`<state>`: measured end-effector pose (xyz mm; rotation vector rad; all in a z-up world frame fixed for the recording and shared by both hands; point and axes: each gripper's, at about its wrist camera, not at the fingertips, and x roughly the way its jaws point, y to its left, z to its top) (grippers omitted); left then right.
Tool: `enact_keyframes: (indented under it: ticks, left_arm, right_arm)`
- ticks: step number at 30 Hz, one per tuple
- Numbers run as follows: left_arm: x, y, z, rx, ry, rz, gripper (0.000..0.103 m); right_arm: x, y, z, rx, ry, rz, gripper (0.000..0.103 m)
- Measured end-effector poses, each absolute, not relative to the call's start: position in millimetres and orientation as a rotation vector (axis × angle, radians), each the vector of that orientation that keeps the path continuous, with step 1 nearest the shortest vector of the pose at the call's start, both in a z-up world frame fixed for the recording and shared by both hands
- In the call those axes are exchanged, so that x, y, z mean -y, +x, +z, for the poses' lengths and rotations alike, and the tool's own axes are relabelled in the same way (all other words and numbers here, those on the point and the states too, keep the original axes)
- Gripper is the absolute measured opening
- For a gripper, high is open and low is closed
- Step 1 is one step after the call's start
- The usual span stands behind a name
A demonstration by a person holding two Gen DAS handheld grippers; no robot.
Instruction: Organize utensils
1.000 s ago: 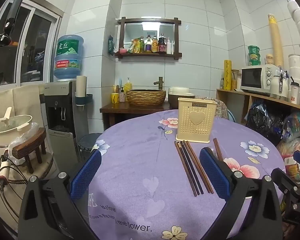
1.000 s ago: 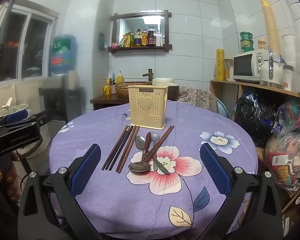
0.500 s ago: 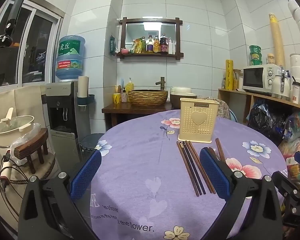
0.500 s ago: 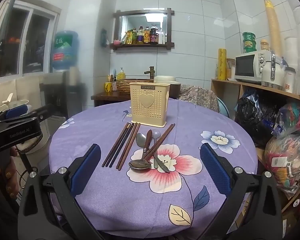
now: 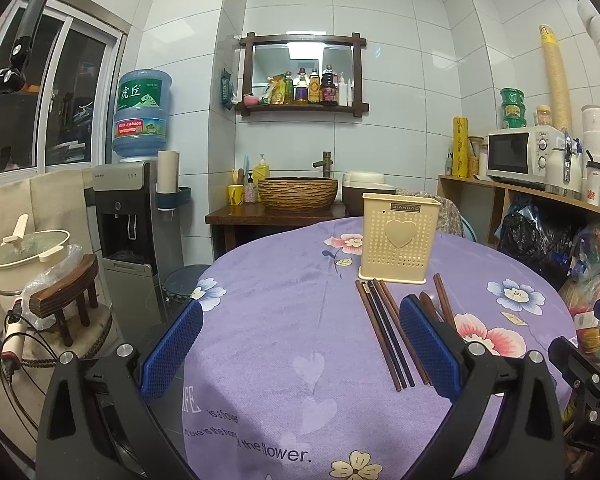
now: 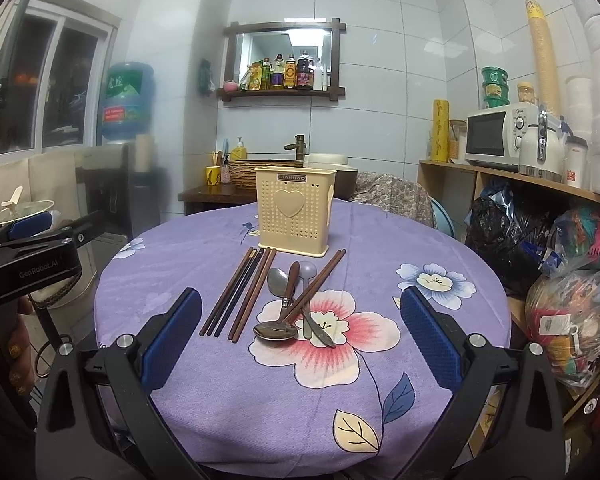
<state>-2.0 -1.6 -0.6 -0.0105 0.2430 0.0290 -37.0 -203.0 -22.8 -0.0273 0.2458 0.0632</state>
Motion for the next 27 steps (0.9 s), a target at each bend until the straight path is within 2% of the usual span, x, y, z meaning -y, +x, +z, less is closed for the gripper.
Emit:
enact_keyframes:
  ticks: [27]
  left_arm:
    - [1.4, -3.0, -0.3, -0.239, -0.002, 0.034, 0.098]
  right_arm:
    - [200.2, -37.4, -20.7, -0.246, -0.04, 0.055, 0.098]
